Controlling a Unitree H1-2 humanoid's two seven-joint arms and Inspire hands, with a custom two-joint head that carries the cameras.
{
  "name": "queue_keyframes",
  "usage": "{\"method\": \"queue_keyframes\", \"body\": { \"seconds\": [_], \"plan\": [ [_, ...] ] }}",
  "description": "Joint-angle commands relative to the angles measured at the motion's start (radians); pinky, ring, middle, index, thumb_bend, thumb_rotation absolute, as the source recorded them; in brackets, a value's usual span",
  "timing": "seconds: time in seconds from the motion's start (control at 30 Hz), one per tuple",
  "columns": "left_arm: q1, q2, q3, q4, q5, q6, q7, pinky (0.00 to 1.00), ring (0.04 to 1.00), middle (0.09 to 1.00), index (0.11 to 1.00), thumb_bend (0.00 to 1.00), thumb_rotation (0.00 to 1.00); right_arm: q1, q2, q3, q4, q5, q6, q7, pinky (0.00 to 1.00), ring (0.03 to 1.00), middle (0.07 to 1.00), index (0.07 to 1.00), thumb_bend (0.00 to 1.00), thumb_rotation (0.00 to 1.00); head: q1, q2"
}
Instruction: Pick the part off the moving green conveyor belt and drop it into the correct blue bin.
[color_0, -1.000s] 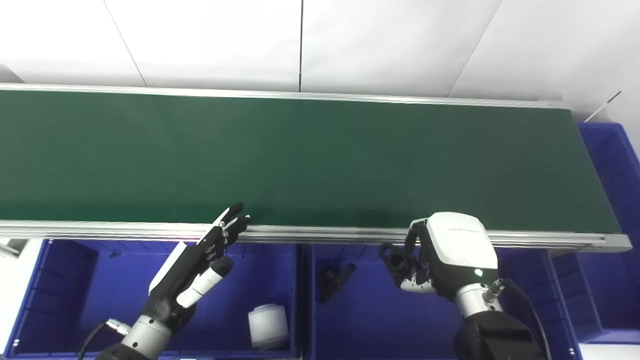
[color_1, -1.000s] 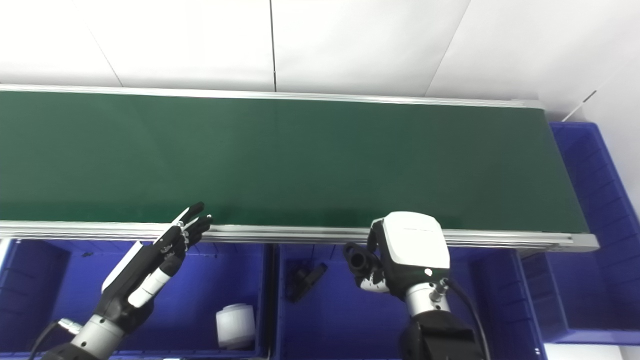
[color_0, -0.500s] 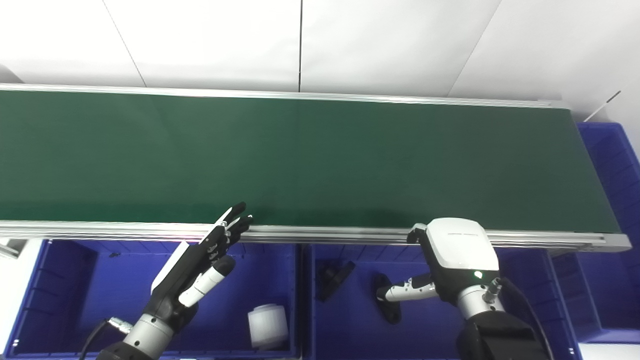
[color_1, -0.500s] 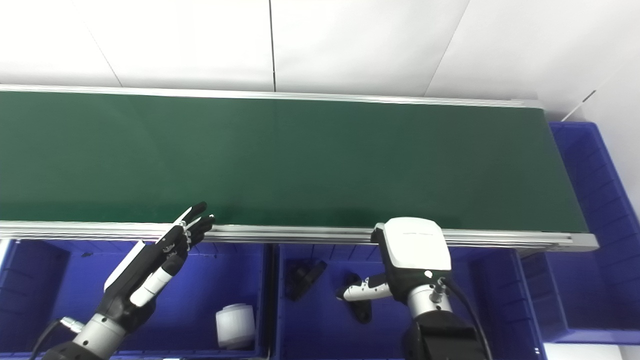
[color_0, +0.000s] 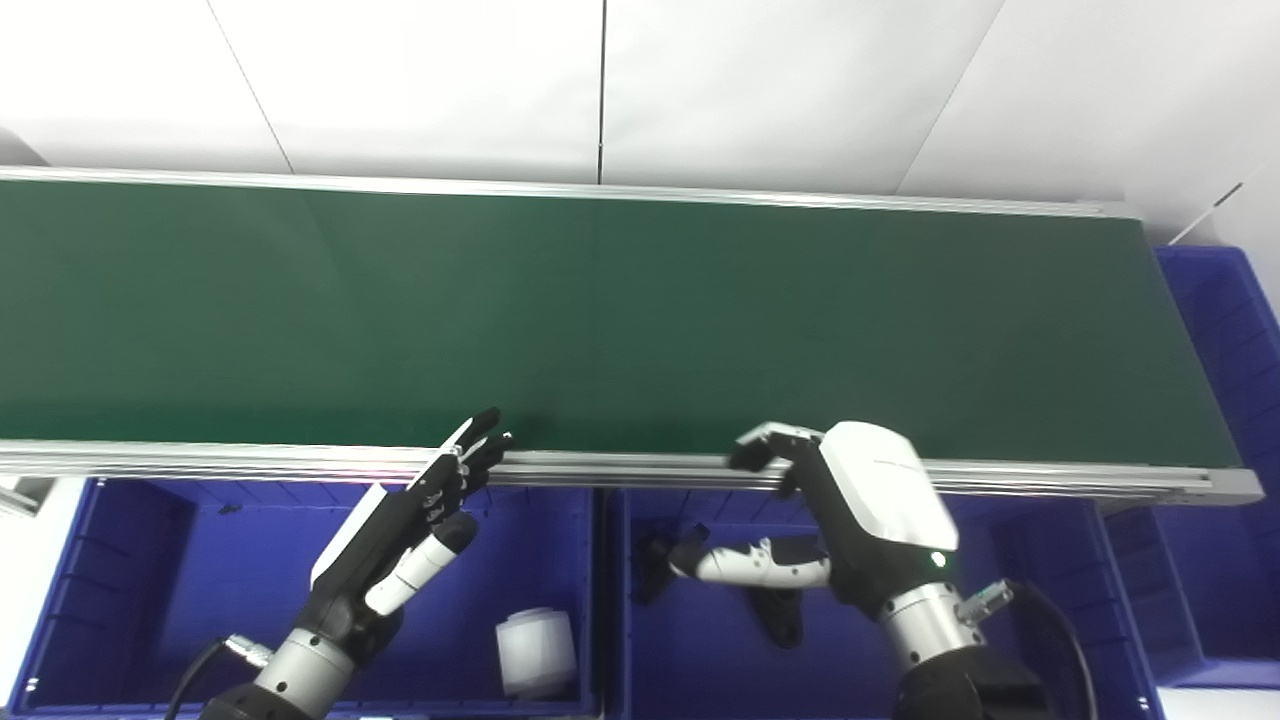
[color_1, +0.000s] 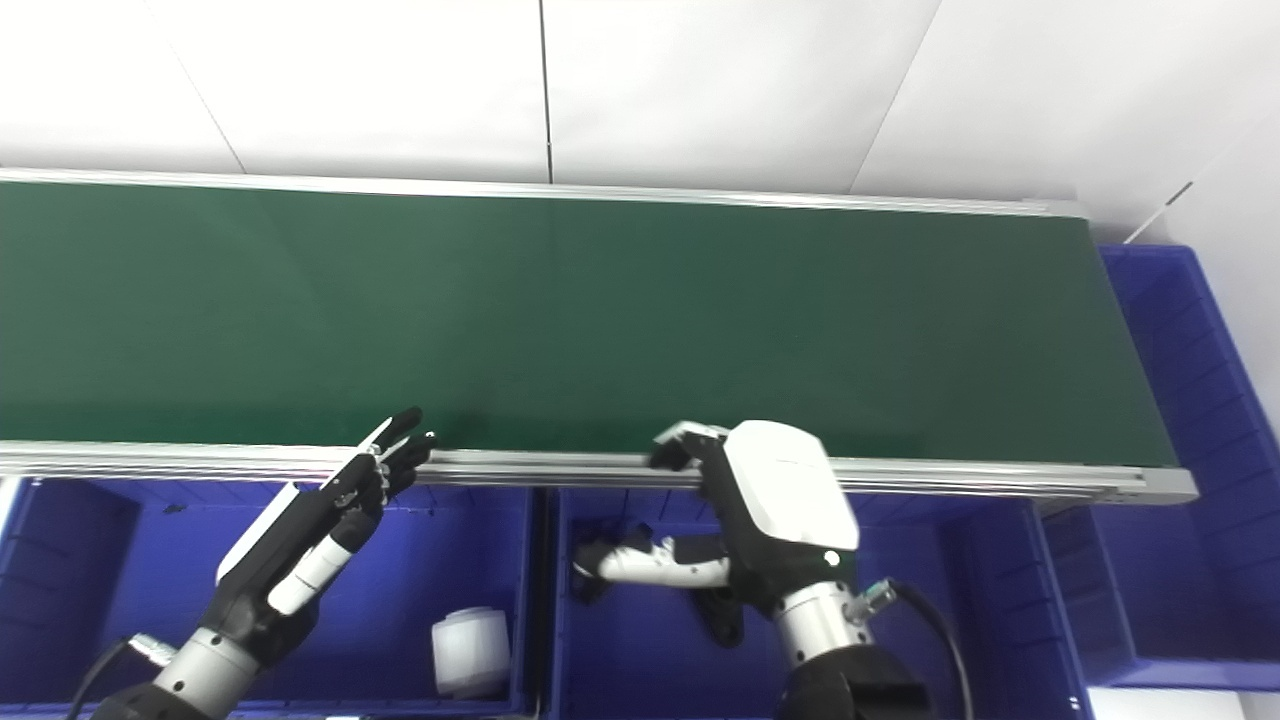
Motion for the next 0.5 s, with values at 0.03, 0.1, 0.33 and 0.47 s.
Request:
{"method": "queue_keyframes", "body": {
  "seconds": [0.03, 0.1, 0.33, 0.47],
  "plan": [
    [0.008, -0.009, -0.01, -0.018, 0.002, -0.031, 0.001, 0.98, 0.962, 0.933, 0.98, 0.7, 0.81, 0.082, 0.128, -0.005, 0.012, 0.373, 0.078, -0.093, 0.46, 0.55, 0.624, 0.649, 0.72, 0.76, 0.023, -0.008],
    [0.011, -0.013, -0.016, -0.016, 0.014, -0.034, 0.004, 0.97, 0.956, 0.927, 0.977, 0.71, 0.82, 0.143, 0.189, 0.013, 0.042, 0.52, 0.077, -0.143, 0.51, 0.587, 0.653, 0.671, 0.74, 0.8, 0.034, -0.01],
    [0.019, -0.028, -0.026, -0.023, 0.033, -0.023, 0.018, 0.98, 0.95, 0.923, 0.973, 0.72, 0.82, 0.165, 0.078, 0.103, 0.281, 0.66, -0.222, -0.348, 0.65, 0.725, 0.76, 0.738, 0.76, 0.9, 0.054, -0.007],
    [0.02, -0.037, -0.03, -0.024, 0.037, -0.02, 0.021, 0.97, 0.953, 0.928, 0.97, 0.71, 0.82, 0.114, 0.009, 0.117, 0.367, 0.683, -0.265, -0.398, 0.69, 0.77, 0.79, 0.75, 0.8, 0.92, 0.064, -0.01]
  ]
}}
